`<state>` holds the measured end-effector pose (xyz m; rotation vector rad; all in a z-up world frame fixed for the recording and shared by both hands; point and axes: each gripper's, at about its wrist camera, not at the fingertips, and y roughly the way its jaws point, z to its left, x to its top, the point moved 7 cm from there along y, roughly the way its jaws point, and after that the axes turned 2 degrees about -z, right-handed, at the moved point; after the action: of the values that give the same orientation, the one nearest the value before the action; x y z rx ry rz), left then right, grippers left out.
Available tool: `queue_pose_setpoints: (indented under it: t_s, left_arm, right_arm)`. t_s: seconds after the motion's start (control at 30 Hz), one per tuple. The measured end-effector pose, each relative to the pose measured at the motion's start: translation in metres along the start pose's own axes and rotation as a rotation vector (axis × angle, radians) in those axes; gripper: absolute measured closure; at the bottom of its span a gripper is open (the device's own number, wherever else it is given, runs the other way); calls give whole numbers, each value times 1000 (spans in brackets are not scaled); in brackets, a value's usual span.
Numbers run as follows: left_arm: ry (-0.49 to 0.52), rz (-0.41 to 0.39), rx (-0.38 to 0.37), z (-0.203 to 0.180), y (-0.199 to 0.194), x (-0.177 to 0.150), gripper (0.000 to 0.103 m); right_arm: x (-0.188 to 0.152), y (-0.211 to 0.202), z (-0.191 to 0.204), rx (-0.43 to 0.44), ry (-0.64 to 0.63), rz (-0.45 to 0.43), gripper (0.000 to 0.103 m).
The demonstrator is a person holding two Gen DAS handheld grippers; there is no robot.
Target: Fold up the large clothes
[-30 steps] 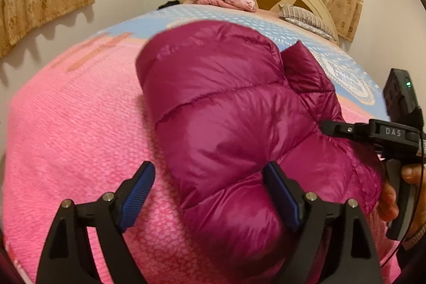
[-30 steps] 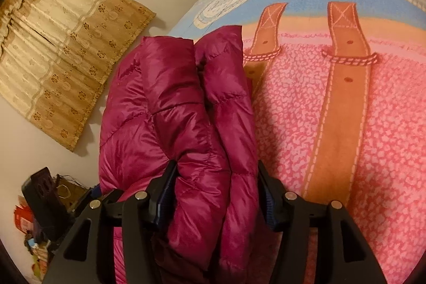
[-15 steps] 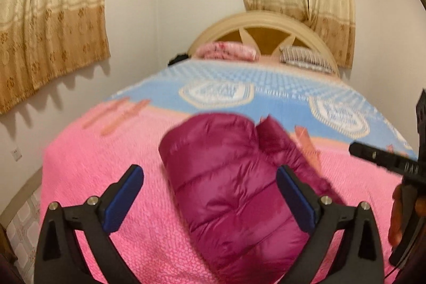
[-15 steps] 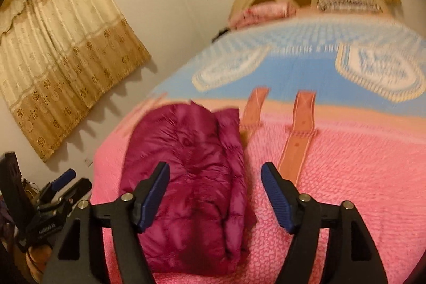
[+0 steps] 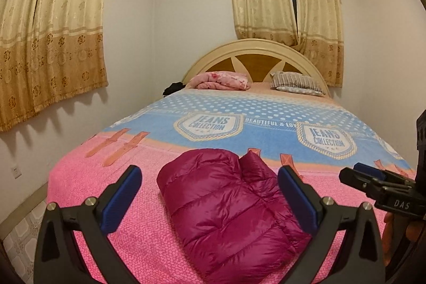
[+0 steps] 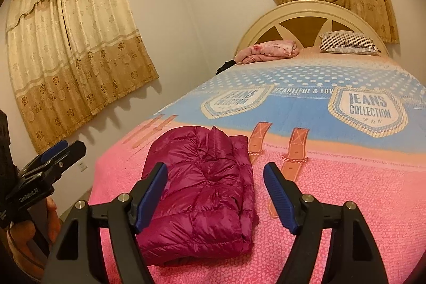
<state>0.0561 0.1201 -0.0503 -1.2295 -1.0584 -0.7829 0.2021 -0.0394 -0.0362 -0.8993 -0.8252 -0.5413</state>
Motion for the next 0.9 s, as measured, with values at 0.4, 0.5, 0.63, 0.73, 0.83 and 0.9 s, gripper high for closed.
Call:
queue_pose_setpoints:
  t_s: [0.4, 0.5, 0.63, 0.73, 0.83, 0.9]
  left_arm:
    - [-8, 1, -3, -1, -2, -4, 0]
    - [-7, 0, -1, -1, -3, -4, 0]
    - [-8, 2, -1, -2, -3, -4, 0]
    - [-6, 3, -1, -2, -3, -4, 0]
    - [-5, 5, -1, -2, -3, -4, 0]
    - [-6, 5, -1, -2, -3, -4, 0]
  right_arm:
    - [-6, -4, 4, 6, 8, 2, 27]
    - [-7, -5, 6, 7, 6, -1, 27]
    - [-7, -5, 6, 8, 8, -3, 27]
    - [-8, -6, 6, 9, 14, -1, 27]
    - [-8, -7, 6, 10, 17, -1, 27]
    - [-8, -8, 6, 10, 18, -2, 27]
